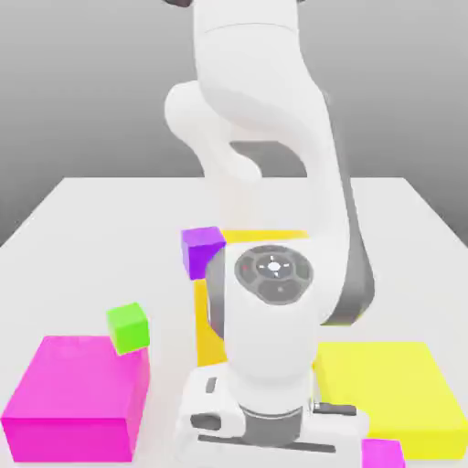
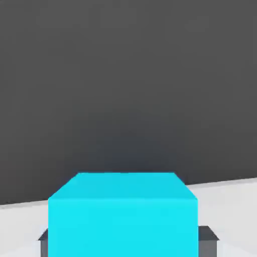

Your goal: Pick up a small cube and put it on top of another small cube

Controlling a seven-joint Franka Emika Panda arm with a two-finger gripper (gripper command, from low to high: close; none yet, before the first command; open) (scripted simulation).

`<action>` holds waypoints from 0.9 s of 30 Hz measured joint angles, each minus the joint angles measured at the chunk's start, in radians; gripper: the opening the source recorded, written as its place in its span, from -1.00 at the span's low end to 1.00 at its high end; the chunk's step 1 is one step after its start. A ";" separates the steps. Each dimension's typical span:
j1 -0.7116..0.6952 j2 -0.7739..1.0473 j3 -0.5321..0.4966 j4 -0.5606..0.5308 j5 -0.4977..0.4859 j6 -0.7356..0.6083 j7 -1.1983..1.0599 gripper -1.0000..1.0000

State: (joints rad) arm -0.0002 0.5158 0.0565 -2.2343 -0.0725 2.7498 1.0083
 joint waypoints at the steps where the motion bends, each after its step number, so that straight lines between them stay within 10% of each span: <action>1: 0.001 0.012 -0.001 0.002 -0.001 0.009 0.001 -1.00; 27: -0.295 -0.837 -0.166 -0.495 0.023 -0.339 0.469 -1.00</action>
State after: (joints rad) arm -0.2955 -0.3213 -0.1094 -2.7297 -0.0496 2.4106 1.4772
